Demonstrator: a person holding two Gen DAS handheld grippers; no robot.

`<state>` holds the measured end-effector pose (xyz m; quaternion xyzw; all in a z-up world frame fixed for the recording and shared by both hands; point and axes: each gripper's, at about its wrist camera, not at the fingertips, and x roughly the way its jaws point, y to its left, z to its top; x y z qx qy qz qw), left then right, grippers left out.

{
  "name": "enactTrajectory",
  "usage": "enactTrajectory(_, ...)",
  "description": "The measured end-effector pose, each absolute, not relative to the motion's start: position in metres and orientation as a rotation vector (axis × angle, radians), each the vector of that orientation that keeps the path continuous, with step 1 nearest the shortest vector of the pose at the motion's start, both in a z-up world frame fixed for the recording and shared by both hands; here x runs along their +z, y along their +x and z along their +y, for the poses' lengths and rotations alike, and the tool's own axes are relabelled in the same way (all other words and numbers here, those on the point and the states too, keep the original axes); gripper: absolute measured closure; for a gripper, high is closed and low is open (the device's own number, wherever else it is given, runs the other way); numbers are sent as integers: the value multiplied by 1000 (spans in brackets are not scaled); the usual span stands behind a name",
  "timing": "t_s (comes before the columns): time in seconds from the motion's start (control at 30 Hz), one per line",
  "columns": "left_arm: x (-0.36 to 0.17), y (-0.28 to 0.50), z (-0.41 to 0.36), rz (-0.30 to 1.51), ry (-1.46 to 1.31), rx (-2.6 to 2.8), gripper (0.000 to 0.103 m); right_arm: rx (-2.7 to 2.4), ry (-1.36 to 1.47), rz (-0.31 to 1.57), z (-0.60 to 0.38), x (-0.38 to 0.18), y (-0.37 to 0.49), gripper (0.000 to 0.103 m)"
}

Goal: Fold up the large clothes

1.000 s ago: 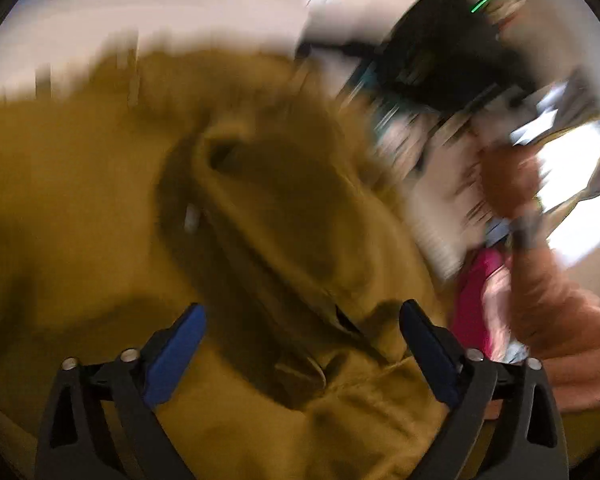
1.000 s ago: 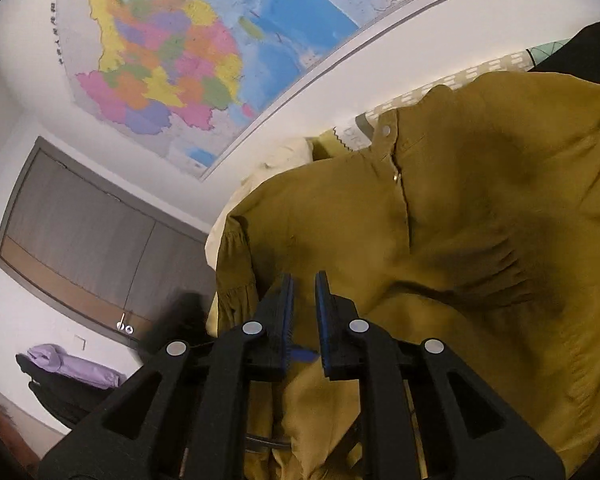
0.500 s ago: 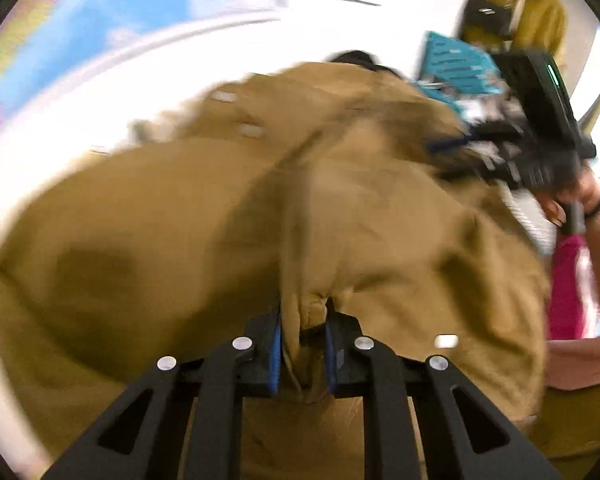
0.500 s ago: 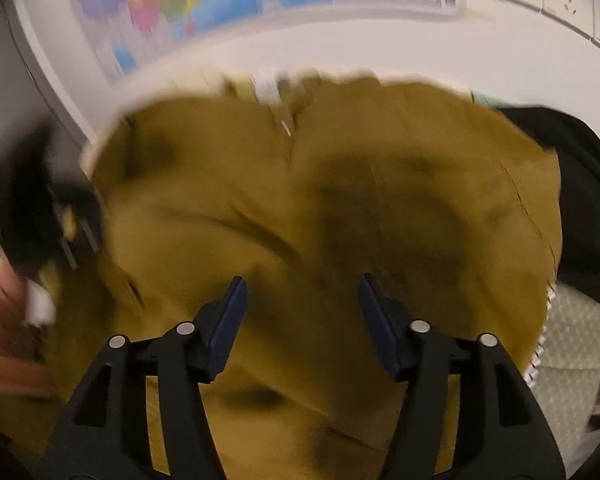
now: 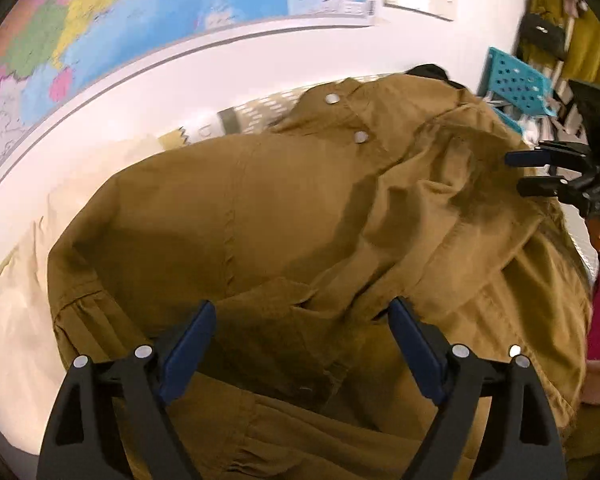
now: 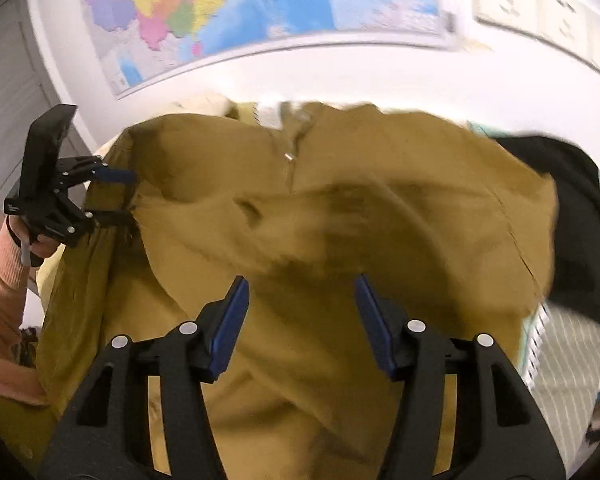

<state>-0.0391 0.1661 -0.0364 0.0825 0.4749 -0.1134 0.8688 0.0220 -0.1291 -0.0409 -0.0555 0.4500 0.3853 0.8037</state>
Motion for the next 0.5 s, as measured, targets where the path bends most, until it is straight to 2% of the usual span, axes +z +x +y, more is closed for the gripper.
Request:
enactTrajectory(0.1, -43, -31, 164, 1018, 196, -212, 23, 871, -126, 981, -94, -51, 30, 48)
enactTrajectory(0.23, -44, -36, 167, 1013, 189, -235, 23, 823, -214, 997, -54, -72, 48, 49)
enactTrajectory(0.27, -42, -41, 168, 1004, 175, -265, 23, 814, -206, 1003, -51, -73, 52, 53)
enactTrajectory(0.37, -39, -55, 168, 981, 181, -308, 21, 840, -77, 1016, -58, -63, 68, 54)
enactTrajectory(0.5, -46, -62, 167, 985, 200, -324, 21, 853, -146, 923, -44, -42, 72, 54)
